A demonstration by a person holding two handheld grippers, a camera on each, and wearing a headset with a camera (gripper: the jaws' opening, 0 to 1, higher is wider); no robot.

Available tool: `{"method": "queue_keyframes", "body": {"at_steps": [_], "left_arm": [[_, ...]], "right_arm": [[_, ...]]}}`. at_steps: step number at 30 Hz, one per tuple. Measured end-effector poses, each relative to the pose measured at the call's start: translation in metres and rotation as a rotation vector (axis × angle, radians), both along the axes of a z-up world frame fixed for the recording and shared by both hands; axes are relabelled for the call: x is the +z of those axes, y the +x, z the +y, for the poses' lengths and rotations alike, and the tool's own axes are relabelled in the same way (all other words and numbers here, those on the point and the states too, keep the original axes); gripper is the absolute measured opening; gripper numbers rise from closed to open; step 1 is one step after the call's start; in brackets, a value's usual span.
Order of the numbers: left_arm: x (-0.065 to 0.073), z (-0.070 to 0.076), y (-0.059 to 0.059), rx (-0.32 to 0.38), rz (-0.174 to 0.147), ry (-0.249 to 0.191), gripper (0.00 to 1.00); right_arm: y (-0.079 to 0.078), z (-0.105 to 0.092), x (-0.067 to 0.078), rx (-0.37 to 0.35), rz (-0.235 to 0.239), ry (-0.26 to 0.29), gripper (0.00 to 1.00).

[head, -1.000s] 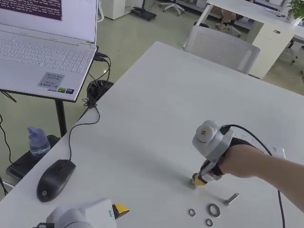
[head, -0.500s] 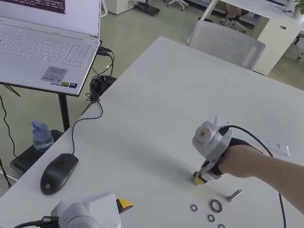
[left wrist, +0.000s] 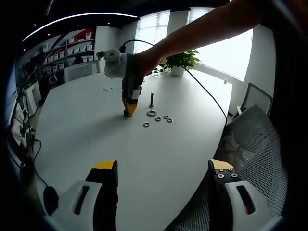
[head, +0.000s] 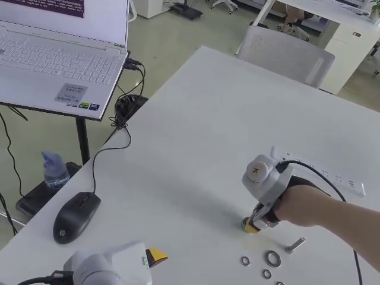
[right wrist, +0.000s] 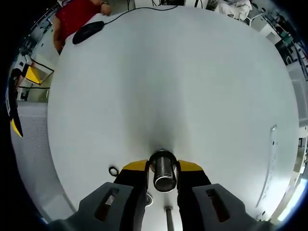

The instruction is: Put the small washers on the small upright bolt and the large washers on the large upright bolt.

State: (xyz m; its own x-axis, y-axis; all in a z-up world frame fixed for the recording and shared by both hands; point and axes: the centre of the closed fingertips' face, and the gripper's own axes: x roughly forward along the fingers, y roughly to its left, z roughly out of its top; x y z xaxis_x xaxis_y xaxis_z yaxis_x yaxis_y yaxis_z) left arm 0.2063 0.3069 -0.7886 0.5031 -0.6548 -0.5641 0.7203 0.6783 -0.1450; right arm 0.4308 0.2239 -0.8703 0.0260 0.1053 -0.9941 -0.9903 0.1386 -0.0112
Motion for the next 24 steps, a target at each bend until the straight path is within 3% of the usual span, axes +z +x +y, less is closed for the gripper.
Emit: {"method": "queue_keyframes", "body": {"at_steps": [13, 15, 19, 22, 24], "left_arm": [[0.0009, -0.0030, -0.0024, -0.008, 0.007, -0.012, 0.75], [0.0045, -0.0041, -0.0015, -0.004, 0.001, -0.035, 0.76], [0.0051, -0.0033, 0.0004, -0.007, -0.016, -0.024, 0.77], [0.0058, -0.0032, 0.0019, 0.000, -0.015, -0.029, 0.78], [0.0062, -0.0045, 0.0019, -0.006, -0.016, -0.027, 0.78]], "right_arm": [[0.0016, -0.0010, 0.0001, 0.012, 0.003, 0.000, 0.24], [0.0019, -0.0015, 0.0001, 0.015, 0.005, -0.002, 0.24], [0.0025, -0.0026, -0.0001, 0.011, 0.010, 0.004, 0.24], [0.0043, 0.0016, 0.0012, 0.009, 0.002, 0.042, 0.34], [0.0019, 0.0008, 0.0027, -0.001, 0.020, 0.044, 0.34]]}}
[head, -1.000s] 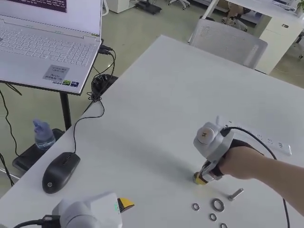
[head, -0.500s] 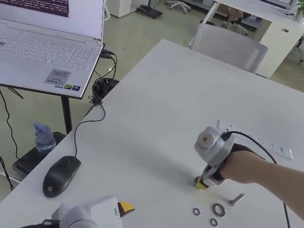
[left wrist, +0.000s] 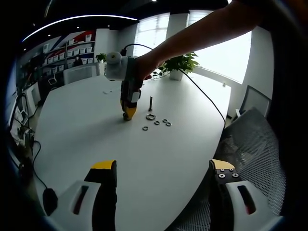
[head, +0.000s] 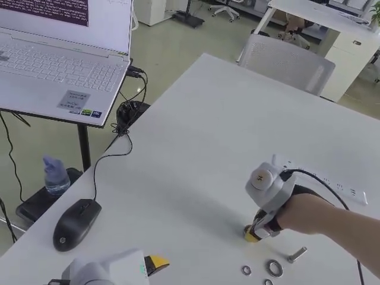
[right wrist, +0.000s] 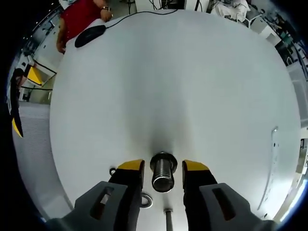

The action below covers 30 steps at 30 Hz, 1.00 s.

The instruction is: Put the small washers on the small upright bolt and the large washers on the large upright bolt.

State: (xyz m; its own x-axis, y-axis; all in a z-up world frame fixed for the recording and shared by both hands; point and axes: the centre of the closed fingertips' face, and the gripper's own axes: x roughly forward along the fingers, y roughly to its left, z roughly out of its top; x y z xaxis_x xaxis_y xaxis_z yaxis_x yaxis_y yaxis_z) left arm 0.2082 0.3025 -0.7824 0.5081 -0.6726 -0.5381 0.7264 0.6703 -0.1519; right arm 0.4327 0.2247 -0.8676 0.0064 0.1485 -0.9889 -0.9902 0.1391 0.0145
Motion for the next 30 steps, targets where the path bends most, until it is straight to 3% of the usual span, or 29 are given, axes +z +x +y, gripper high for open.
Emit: {"method": "queue_keyframes", "body": {"at_steps": [3, 10, 19, 23, 30], "left_arm": [[0.002, -0.002, 0.000, -0.003, -0.002, -0.006, 0.79], [0.004, -0.004, 0.003, 0.011, -0.013, -0.019, 0.86], [0.001, -0.005, 0.000, 0.005, -0.003, -0.009, 0.91], [0.006, -0.008, 0.000, 0.010, 0.003, -0.043, 0.96], [0.009, -0.007, 0.001, 0.018, -0.002, -0.035, 0.99]], "right_arm": [[0.000, -0.003, -0.001, 0.019, 0.001, -0.009, 0.40], [0.001, -0.002, 0.002, 0.025, 0.007, -0.002, 0.42], [0.005, 0.002, 0.015, 0.027, -0.007, 0.021, 0.43], [0.003, 0.002, 0.019, 0.021, -0.001, 0.024, 0.43], [0.000, 0.003, 0.031, 0.020, -0.005, 0.040, 0.43]]}}
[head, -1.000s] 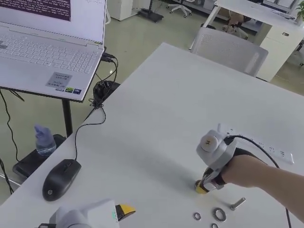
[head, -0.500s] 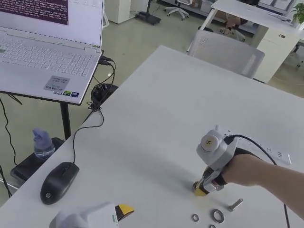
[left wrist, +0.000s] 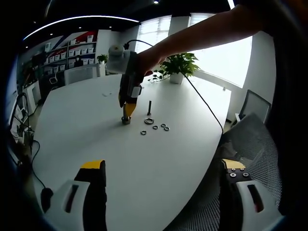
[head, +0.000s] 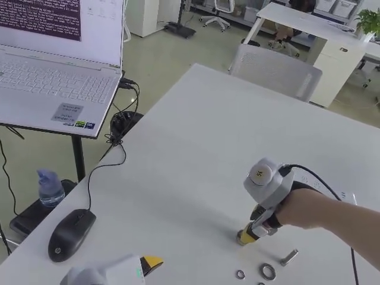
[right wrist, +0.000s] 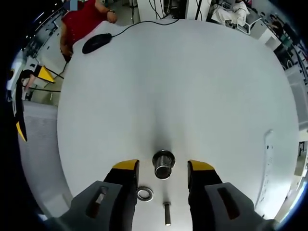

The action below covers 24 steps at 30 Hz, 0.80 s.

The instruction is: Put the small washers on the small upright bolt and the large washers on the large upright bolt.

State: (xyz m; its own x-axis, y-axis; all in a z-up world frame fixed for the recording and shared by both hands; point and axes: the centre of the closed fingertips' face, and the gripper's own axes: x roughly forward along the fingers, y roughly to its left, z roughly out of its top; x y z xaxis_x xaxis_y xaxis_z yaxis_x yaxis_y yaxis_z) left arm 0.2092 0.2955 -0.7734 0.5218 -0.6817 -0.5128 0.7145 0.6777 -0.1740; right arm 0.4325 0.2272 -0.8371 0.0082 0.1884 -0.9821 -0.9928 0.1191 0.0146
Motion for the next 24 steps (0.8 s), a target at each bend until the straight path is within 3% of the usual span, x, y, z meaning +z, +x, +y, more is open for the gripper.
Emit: {"method": "queue_keyframes", "body": {"at_steps": [16, 24], "left_arm": [[-0.002, -0.001, -0.006, -0.005, 0.036, 0.008, 1.00], [0.004, -0.004, -0.008, 0.007, 0.025, -0.001, 1.00]], "right_arm": [[-0.003, 0.000, 0.027, -0.008, -0.013, 0.035, 0.41], [-0.007, -0.002, 0.039, -0.001, -0.022, 0.045, 0.41]]}}
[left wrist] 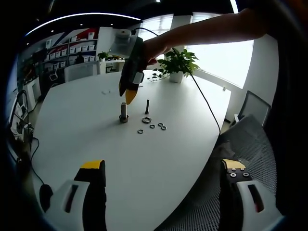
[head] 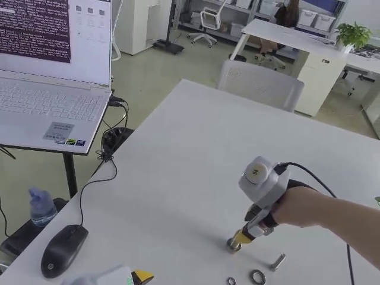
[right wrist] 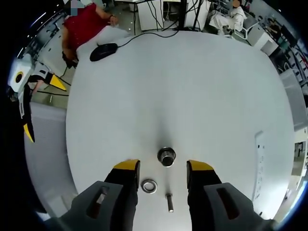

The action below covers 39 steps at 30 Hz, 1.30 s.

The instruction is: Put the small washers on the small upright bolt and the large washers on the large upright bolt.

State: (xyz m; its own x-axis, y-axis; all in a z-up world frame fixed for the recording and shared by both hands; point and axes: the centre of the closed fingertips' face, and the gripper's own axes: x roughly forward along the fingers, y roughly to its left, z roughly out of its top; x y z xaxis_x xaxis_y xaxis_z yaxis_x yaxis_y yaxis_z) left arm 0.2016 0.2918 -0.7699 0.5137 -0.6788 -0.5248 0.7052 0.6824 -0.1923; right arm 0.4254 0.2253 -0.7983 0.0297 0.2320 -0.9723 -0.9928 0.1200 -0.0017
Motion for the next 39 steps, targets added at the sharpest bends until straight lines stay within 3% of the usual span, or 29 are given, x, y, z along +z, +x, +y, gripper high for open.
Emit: {"method": "queue_keyframes", "body": {"at_steps": [2, 7, 28, 39], "left_arm": [[0.008, -0.001, 0.002, 0.015, -0.033, -0.022, 1.00], [0.015, 0.002, 0.006, 0.054, -0.034, -0.056, 0.99], [0.013, 0.002, 0.011, 0.061, -0.029, -0.026, 0.96], [0.015, -0.004, 0.014, 0.042, -0.035, -0.005, 0.93]], "right_arm": [[0.000, 0.000, 0.000, 0.002, -0.001, 0.001, 0.41], [-0.004, -0.005, -0.001, 0.005, 0.003, -0.008, 0.41], [-0.012, -0.052, -0.001, -0.014, 0.003, -0.039, 0.39], [-0.023, -0.060, -0.006, -0.008, 0.013, -0.044, 0.37]]}}
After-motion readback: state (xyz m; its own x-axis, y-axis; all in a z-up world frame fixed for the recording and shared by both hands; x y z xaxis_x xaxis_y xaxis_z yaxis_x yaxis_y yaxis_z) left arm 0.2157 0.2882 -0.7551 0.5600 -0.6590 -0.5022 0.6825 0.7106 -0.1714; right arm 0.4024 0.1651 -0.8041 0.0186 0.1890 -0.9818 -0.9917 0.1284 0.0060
